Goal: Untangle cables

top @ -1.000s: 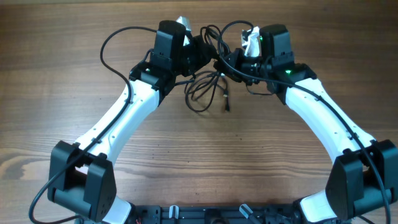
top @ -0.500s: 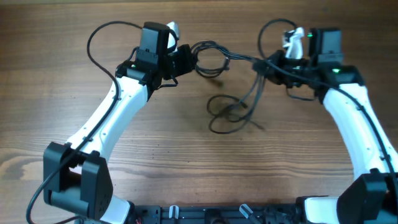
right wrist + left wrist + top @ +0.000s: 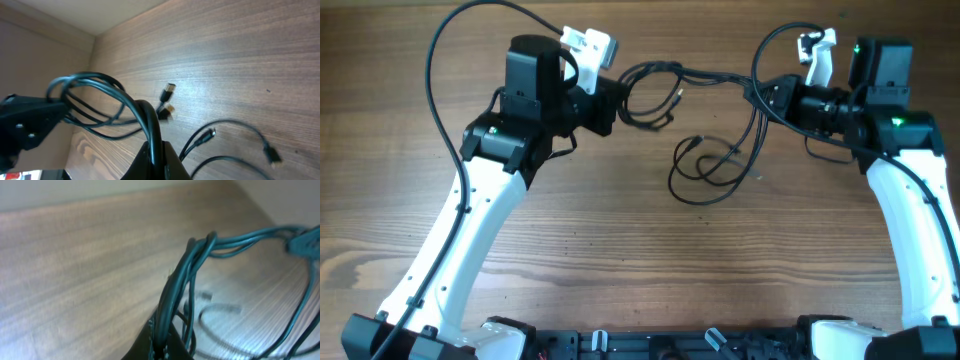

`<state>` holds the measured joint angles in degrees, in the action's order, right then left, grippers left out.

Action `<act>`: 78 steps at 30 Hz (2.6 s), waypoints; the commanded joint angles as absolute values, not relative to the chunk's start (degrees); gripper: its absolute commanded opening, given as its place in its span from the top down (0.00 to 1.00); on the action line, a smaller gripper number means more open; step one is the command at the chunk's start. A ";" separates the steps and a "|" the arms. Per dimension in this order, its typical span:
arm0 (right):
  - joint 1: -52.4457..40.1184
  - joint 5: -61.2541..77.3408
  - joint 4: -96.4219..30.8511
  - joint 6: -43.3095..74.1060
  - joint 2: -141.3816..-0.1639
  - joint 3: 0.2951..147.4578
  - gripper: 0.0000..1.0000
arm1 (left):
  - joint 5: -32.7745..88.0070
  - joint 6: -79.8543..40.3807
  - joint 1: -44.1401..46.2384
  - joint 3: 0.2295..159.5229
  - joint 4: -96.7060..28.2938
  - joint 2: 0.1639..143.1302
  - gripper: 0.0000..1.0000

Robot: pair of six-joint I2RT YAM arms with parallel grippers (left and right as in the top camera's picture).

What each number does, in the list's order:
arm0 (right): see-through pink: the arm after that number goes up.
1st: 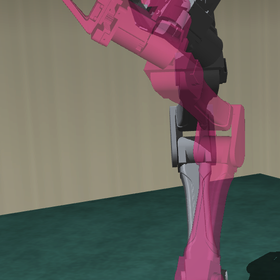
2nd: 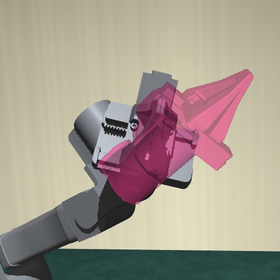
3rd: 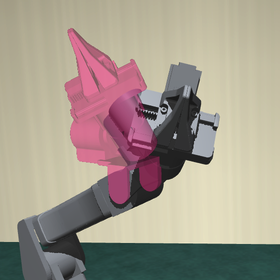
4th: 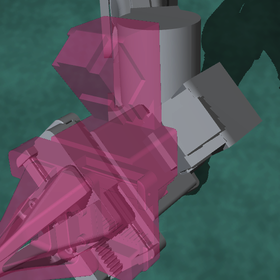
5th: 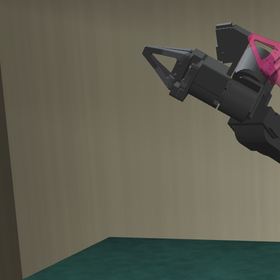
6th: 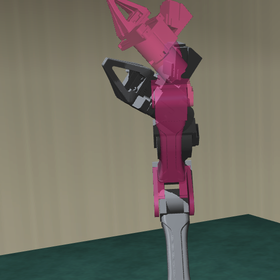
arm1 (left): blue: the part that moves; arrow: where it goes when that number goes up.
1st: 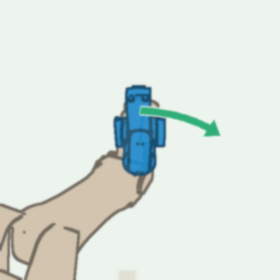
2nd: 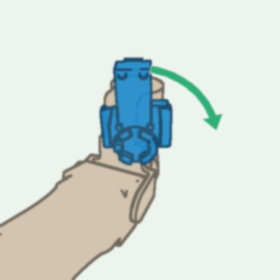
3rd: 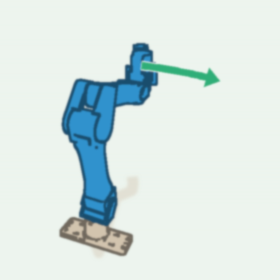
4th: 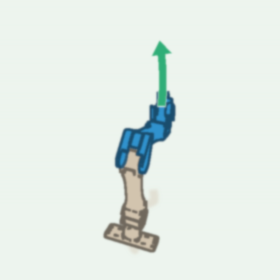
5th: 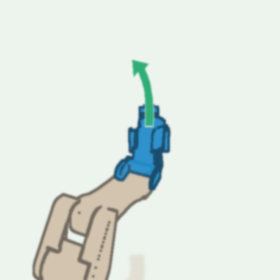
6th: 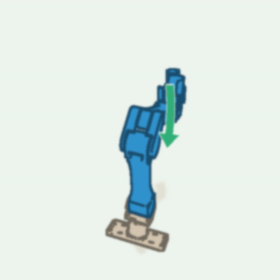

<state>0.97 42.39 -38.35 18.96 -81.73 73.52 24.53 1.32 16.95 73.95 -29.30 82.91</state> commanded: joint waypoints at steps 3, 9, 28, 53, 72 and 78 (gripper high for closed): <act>-0.30 36.60 -41.52 16.51 -81.25 74.61 0.96 | 21.87 3.40 15.27 74.26 -35.00 82.52 0.87; -5.96 34.06 -42.59 16.80 -81.25 74.61 0.96 | 22.31 0.95 16.43 74.19 -36.51 82.67 0.72; -24.32 24.75 -36.42 28.14 -89.49 74.61 0.59 | 21.85 -21.50 11.11 74.15 -34.11 89.06 0.42; 0.84 27.44 -45.60 19.44 -82.94 78.28 0.09 | 21.47 -21.61 24.53 74.15 -21.67 105.82 0.25; 0.82 26.81 -47.33 15.46 -85.32 78.26 0.08 | 57.30 4.34 15.46 76.09 -35.88 105.34 0.25; 0.82 26.83 -47.44 15.03 -85.32 78.26 0.08 | 33.80 4.27 25.54 76.07 -34.96 105.78 0.29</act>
